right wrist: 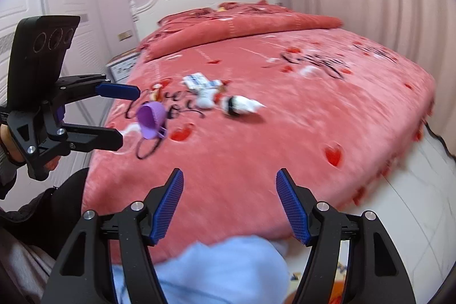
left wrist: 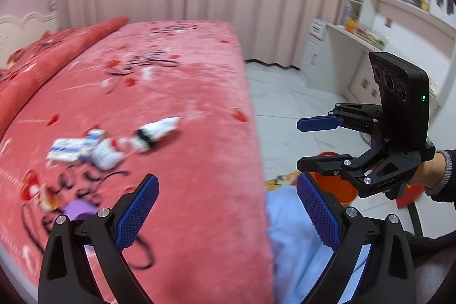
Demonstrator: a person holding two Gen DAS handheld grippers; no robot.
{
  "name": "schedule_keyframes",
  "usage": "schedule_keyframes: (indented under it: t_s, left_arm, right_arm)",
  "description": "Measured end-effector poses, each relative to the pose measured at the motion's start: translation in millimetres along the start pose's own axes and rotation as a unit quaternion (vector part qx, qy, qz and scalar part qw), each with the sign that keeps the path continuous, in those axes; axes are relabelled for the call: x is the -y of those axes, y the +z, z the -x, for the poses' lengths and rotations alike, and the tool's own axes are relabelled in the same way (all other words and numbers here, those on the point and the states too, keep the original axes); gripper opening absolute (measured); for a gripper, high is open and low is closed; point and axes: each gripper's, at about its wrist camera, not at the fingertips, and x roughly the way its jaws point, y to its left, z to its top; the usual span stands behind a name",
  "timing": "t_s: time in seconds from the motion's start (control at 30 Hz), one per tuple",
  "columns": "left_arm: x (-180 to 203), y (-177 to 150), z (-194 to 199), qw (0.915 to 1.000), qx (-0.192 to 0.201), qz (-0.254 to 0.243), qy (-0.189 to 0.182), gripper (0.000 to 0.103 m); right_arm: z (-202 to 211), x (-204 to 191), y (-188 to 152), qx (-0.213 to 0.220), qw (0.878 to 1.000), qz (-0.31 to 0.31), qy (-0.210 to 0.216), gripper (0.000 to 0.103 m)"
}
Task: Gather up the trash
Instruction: 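Move both open tools back over the bed toward the white items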
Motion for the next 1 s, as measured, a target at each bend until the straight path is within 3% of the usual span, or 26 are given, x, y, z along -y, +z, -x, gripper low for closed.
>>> schedule_keyframes:
  t_s: [0.43, 0.77, 1.0]
  left_arm:
    - [-116.3, -27.4, 44.9, 0.9952, 0.012, 0.075, 0.062, 0.096]
    - [-198.0, -19.4, 34.0, 0.9920, 0.003, 0.091, 0.087, 0.096]
    - [-244.3, -23.1, 7.5, 0.9910, -0.017, 0.105, 0.082, 0.096]
  right_arm:
    - [-96.4, -70.4, 73.0, -0.017, 0.995, 0.069, 0.066, 0.068]
    - [-159.4, -77.5, 110.7, -0.037, 0.993, 0.082, 0.082, 0.068]
    - [-200.6, -79.2, 130.8, -0.046, 0.992, 0.087, 0.083, 0.068]
